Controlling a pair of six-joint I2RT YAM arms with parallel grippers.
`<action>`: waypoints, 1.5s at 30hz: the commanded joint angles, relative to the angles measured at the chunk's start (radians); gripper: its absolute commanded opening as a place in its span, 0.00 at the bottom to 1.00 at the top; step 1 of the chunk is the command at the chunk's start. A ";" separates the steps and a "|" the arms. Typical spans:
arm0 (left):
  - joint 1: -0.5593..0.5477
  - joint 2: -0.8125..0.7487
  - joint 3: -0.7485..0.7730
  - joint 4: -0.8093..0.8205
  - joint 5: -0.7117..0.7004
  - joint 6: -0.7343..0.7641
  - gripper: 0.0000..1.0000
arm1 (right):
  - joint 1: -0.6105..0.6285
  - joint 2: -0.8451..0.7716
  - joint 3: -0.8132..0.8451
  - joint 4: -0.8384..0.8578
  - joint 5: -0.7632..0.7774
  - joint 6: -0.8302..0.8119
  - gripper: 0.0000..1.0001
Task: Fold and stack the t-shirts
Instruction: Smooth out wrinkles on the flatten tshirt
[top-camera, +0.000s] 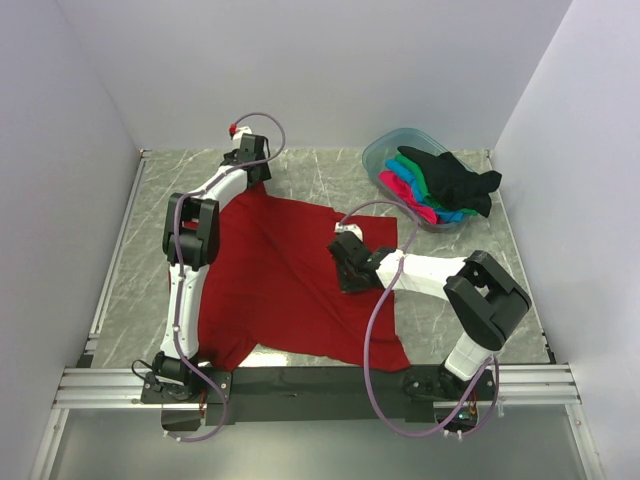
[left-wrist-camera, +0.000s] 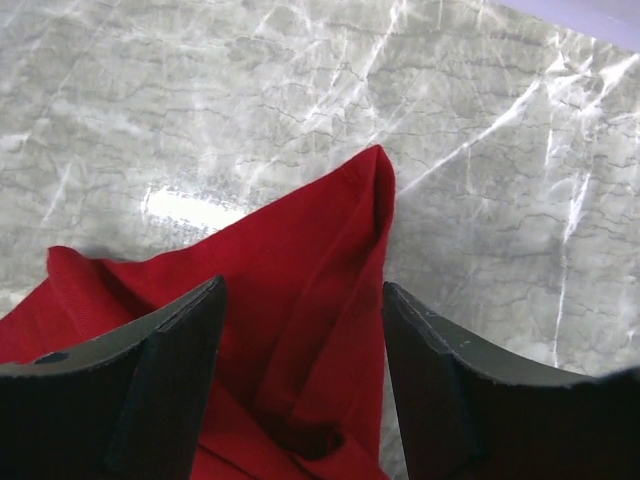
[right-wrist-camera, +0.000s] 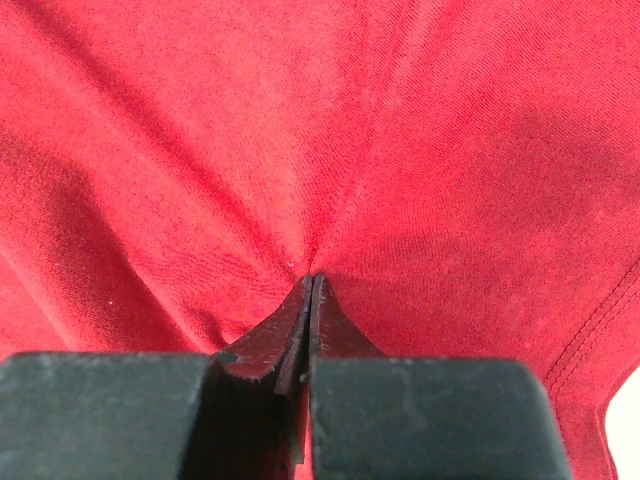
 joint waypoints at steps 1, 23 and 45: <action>-0.005 0.011 0.044 0.023 0.034 -0.001 0.69 | 0.028 0.033 -0.049 -0.100 -0.065 0.002 0.00; -0.063 0.019 0.051 0.091 0.264 -0.038 0.70 | 0.040 0.038 -0.043 -0.109 -0.063 0.008 0.00; -0.131 -0.142 -0.137 0.167 0.345 -0.076 0.69 | 0.045 0.061 -0.043 -0.094 -0.074 0.008 0.00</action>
